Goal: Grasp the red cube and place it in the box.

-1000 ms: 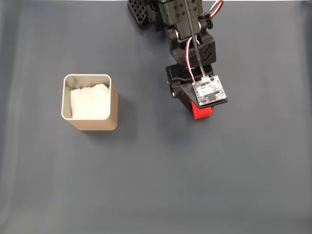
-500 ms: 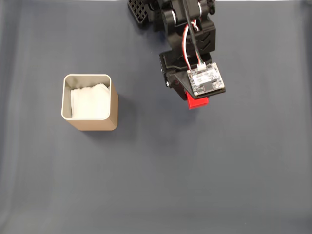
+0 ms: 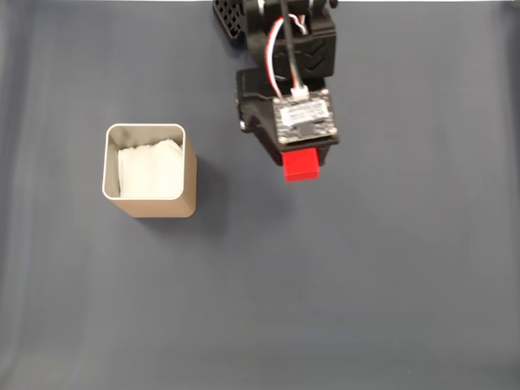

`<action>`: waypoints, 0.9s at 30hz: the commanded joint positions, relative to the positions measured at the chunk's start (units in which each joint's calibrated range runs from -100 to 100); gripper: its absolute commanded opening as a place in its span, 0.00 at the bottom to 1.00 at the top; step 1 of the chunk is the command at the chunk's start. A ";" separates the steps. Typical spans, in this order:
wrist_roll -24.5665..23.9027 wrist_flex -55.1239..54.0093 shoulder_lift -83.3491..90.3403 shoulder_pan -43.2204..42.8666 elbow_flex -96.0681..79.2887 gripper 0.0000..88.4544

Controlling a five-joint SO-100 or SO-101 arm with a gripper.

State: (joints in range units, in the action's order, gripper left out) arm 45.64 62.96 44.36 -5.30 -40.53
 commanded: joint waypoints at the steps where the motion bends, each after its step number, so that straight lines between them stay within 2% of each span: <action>1: 0.24 2.16 -0.09 2.57 5.89 0.08; 14: 2.00 8.48 -4.07 13.00 16.28 0.08; 27: 4.40 9.39 -5.89 22.87 18.19 0.07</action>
State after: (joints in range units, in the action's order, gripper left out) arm 49.45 71.97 38.48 15.75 -25.77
